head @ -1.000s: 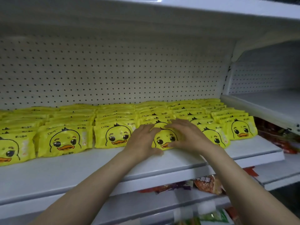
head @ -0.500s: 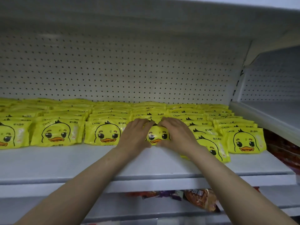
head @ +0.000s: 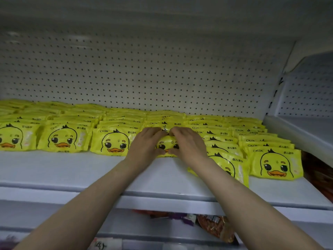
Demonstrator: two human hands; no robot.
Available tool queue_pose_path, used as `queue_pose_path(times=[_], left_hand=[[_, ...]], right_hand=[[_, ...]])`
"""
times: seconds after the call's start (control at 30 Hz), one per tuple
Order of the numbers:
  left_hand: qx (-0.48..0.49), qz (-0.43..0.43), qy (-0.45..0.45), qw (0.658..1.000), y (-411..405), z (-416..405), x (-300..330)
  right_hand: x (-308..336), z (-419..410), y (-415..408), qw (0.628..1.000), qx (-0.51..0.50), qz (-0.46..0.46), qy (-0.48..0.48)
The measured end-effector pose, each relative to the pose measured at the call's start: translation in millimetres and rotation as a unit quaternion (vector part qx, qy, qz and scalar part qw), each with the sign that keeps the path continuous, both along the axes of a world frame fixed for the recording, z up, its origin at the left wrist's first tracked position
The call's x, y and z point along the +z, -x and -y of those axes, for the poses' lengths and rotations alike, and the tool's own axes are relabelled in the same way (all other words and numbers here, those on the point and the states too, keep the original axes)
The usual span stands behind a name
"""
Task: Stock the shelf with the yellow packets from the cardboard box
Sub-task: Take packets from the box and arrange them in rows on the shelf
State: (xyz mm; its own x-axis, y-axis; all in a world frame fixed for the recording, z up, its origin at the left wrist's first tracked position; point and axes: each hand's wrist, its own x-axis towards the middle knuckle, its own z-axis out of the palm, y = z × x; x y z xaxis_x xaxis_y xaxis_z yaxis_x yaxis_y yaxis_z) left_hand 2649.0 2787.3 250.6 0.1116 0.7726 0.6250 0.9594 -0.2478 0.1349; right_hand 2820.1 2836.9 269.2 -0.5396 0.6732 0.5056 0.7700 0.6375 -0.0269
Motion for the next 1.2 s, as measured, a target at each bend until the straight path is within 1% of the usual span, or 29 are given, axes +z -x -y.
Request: queue_pose_path(times=[0.17, 0.37, 0.57, 0.77, 0.87, 0.93, 1.07, 1.13, 1.2], left_hand=[[0.005, -0.005, 0.004, 1.000, -2, 5, -5], [-0.012, -0.048, 0.015, 0.999, 7, 13, -8], [-0.027, -0.079, 0.006, 0.996, 13, 5, -8], [-0.007, -0.089, 0.000, 0.996, 12, -3, -5], [-0.002, -0.092, 0.007, 0.996, 12, -4, -5], [-0.002, -0.089, 0.019, 0.996, 13, -3, -4], [-0.026, -0.042, 0.024, 0.998, 5, 7, 0], [-0.059, -0.032, 0.014, 0.998, -10, 11, 2], [-0.116, -0.016, 0.030, 0.993, -32, 14, 3]], right_hand=[[-1, 4, -3, 1.000, 0.012, 0.001, -0.015], [-3, 10, -10, 0.999, 0.026, 0.040, 0.022], [-3, 9, -2, 0.999, 0.002, 0.038, 0.031], [1, 11, 9, 0.999, -0.035, 0.020, 0.014], [3, 11, 7, 0.999, -0.029, 0.023, 0.036], [9, 12, -1, 0.997, -0.024, 0.005, 0.075], [27, 20, -34, 0.989, -0.044, -0.085, 0.109], [31, 25, -54, 0.987, -0.054, -0.101, 0.113], [30, 33, -74, 0.985, -0.063, -0.105, 0.123]])
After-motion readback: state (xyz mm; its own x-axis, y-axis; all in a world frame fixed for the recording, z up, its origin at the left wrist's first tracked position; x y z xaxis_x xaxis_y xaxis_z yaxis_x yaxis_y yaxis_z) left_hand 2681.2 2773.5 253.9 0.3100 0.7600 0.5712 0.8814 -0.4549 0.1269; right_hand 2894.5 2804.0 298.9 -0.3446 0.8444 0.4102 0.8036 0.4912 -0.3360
